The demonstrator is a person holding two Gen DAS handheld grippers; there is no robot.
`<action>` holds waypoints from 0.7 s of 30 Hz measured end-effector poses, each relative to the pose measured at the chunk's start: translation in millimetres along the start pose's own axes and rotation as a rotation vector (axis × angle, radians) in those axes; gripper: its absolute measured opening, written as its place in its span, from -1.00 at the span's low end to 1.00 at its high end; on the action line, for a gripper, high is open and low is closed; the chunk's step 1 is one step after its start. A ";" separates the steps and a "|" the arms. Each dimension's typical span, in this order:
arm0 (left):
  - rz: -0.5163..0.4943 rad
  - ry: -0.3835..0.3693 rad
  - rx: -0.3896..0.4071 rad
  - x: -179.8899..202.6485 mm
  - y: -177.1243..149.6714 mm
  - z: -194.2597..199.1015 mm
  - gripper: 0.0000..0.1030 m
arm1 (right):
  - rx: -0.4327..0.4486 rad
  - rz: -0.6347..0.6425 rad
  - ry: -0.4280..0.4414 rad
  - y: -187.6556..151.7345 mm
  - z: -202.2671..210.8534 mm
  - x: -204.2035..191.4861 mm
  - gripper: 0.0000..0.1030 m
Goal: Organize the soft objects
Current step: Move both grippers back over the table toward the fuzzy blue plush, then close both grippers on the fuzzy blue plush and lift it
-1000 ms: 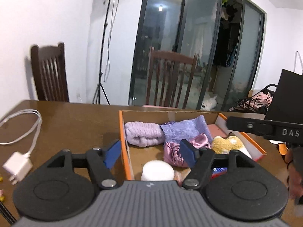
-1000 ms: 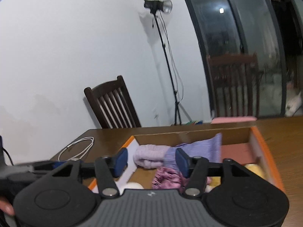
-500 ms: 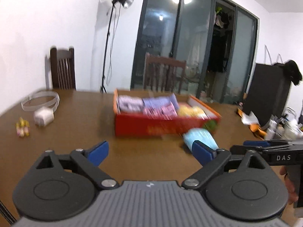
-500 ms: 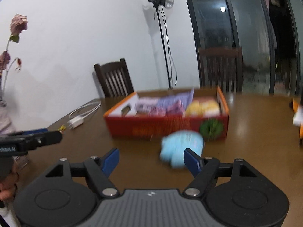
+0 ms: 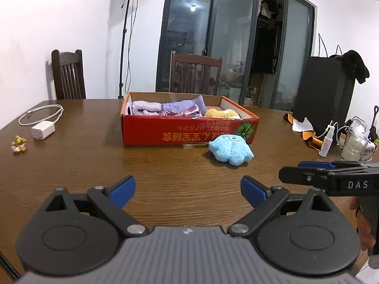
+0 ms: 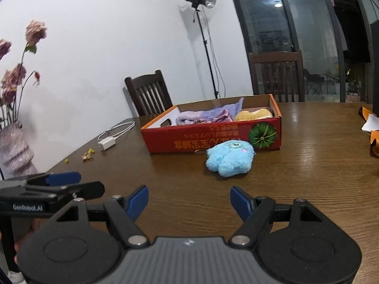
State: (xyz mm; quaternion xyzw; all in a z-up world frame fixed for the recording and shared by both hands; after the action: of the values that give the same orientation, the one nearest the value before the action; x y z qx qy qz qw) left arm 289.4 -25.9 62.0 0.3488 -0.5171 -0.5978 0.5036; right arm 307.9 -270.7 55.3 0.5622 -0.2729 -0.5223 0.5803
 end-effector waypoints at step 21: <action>0.296 -0.241 -0.248 11.5 -11.4 -212.3 -0.34 | -0.098 -0.327 -0.052 3.0 -152.1 115.8 -0.04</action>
State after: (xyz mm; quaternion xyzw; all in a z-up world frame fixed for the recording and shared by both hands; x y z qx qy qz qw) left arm 482.8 -94.2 5.0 0.1308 -0.5417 -0.6136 0.5594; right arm 481.7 -321.1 -6.5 0.5566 -0.1666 -0.6367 0.5070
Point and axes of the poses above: each gripper's, at about its wrist camera, not at the fingertips, and z roughly against the way its jaws point, x to its right, y to its top, the point moved 2 cm from there along -z, roughly the way its jaws point, and after that the axes turned 14 degrees about x, right-handed, at the moved point
